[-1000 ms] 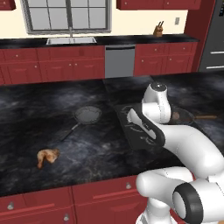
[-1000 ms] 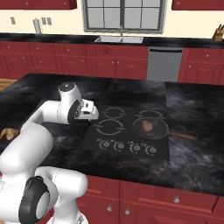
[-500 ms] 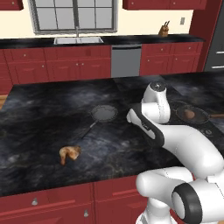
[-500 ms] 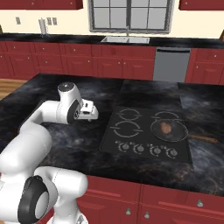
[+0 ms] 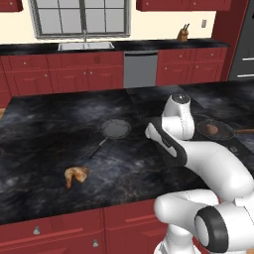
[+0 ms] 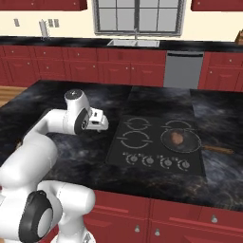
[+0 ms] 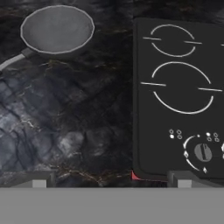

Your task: Place both pans onto different burners. Then place the potato and the chicken drumstick on different pans.

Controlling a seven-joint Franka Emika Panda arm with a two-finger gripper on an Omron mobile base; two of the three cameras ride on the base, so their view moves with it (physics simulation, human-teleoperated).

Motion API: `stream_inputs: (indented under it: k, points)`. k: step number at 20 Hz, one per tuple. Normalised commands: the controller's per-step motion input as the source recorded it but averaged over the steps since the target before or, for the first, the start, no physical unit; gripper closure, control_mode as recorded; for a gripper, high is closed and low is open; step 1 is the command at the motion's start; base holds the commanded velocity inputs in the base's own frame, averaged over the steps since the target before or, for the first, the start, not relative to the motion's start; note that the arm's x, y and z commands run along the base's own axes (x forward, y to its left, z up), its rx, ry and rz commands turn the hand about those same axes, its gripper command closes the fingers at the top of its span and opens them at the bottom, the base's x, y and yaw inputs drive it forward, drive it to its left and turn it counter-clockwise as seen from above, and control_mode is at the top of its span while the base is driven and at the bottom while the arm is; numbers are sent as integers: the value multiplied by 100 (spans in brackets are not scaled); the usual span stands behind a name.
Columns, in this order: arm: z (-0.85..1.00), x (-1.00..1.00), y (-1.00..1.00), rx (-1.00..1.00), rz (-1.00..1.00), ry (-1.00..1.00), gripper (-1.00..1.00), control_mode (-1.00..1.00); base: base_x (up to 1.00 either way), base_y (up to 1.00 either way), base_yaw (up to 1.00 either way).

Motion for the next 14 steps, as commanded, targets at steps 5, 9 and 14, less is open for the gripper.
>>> stream_inputs:
  k: [5, 9, 14]
  points:
    - [0, 39, -48, 2, -13, 0, -100, -100, 0, 0, 0]
    - [0, 46, 3, 7, -14, 0, -100, -100, 0, 0, 0]
    - [14, 29, 42, 8, -7, 0, -100, -100, 0, 0, 0]
